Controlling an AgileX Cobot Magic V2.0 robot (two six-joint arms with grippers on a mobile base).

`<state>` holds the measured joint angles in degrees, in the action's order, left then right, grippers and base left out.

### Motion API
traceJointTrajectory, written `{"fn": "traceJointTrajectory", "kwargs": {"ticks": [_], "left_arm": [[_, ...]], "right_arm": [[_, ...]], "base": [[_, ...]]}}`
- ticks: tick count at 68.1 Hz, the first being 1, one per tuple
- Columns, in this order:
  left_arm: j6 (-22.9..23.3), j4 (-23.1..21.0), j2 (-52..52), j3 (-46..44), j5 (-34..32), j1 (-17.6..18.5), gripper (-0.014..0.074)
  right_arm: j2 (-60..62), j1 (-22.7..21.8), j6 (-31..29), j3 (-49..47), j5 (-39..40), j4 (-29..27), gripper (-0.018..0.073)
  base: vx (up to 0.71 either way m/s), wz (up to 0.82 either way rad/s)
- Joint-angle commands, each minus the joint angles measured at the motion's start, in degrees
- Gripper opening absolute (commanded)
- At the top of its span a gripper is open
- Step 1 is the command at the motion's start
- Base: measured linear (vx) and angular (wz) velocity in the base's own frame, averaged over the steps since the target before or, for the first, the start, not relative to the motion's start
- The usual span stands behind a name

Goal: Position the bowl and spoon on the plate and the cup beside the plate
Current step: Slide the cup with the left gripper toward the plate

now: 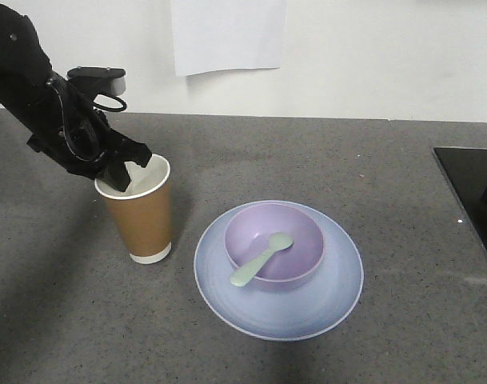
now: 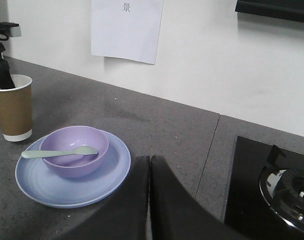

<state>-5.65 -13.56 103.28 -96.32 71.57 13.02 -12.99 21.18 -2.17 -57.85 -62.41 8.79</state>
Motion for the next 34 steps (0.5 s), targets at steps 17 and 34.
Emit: {"fn": "traceJointTrajectory", "kwargs": {"ticks": [17,34], "left_arm": [[-0.06,-1.74,-2.67,-1.36,-0.26,0.25,-0.0007],[-0.06,-2.20,-2.67,-1.36,-0.27,0.25,-0.0006]], "right_arm": [[-1.62,-0.12,0.25,-0.88,3.84,0.29,-0.0005],[-1.62,-0.12,0.25,-0.88,3.84,0.29,-0.0005]], "base": [[0.00,0.00],[0.00,0.00]]}}
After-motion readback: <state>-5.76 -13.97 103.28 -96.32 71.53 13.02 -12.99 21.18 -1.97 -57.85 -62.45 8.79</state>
